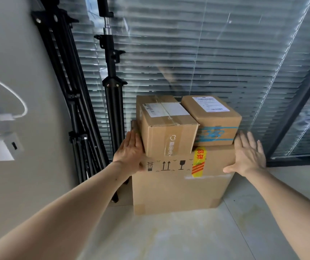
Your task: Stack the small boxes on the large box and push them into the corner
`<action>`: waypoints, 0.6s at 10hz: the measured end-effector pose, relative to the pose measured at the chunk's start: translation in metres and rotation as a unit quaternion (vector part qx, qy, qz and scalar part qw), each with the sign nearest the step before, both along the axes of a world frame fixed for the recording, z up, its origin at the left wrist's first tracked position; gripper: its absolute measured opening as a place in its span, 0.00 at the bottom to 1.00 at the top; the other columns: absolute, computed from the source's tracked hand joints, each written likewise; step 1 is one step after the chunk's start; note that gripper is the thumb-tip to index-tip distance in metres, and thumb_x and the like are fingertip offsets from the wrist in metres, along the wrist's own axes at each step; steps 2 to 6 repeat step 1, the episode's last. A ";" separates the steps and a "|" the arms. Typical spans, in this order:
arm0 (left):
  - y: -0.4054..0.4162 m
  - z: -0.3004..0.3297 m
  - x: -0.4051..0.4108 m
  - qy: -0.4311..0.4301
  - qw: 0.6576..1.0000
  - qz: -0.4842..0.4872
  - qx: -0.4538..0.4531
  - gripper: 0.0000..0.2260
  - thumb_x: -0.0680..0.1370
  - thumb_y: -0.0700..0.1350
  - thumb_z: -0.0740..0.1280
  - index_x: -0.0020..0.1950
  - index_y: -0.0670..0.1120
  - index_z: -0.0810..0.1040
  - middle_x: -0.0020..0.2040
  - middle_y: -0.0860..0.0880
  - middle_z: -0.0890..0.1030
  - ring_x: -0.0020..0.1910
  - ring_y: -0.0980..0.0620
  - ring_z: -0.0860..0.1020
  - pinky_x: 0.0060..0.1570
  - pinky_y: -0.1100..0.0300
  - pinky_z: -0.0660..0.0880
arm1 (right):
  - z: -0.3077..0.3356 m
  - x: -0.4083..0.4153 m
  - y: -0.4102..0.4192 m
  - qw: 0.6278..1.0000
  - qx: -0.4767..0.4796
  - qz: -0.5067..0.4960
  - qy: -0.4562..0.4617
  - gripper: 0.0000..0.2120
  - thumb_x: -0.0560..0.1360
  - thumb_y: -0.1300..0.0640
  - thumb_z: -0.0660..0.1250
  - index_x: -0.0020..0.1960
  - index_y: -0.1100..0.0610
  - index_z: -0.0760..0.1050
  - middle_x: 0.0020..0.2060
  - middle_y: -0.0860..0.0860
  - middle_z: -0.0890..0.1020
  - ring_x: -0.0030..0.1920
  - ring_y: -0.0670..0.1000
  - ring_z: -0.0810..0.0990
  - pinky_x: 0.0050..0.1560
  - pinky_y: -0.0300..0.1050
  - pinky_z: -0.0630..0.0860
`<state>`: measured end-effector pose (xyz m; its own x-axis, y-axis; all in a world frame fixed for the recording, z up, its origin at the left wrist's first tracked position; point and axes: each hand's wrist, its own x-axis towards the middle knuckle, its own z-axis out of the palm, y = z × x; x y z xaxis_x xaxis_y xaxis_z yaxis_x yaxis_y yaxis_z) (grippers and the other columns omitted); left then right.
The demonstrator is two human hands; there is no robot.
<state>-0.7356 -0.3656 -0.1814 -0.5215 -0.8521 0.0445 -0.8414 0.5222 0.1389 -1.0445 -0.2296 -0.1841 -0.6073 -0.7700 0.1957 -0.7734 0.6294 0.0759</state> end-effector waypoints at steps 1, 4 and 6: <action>0.018 0.001 0.018 0.073 0.997 -0.001 -0.005 0.57 0.68 0.52 0.77 0.77 0.39 0.35 0.79 0.42 0.38 0.77 0.47 0.37 0.73 0.55 0.40 | -0.016 0.002 0.035 0.990 -0.133 0.016 -0.032 0.61 0.57 0.45 0.82 0.76 0.60 0.48 0.78 0.56 0.52 0.77 0.59 0.47 0.75 0.59 0.51; 0.018 0.001 0.018 0.073 0.997 -0.001 -0.005 0.57 0.68 0.52 0.77 0.77 0.39 0.35 0.79 0.42 0.38 0.77 0.47 0.37 0.73 0.55 0.40 | -0.016 0.002 0.035 0.990 -0.133 0.016 -0.032 0.61 0.57 0.45 0.82 0.76 0.60 0.48 0.78 0.56 0.52 0.77 0.59 0.47 0.75 0.59 0.51; 0.018 0.001 0.018 0.073 0.997 -0.001 -0.005 0.57 0.68 0.52 0.77 0.77 0.39 0.35 0.79 0.42 0.38 0.77 0.47 0.37 0.73 0.55 0.40 | -0.016 0.002 0.035 0.990 -0.133 0.016 -0.032 0.61 0.57 0.45 0.82 0.76 0.60 0.48 0.78 0.56 0.52 0.77 0.59 0.47 0.75 0.59 0.51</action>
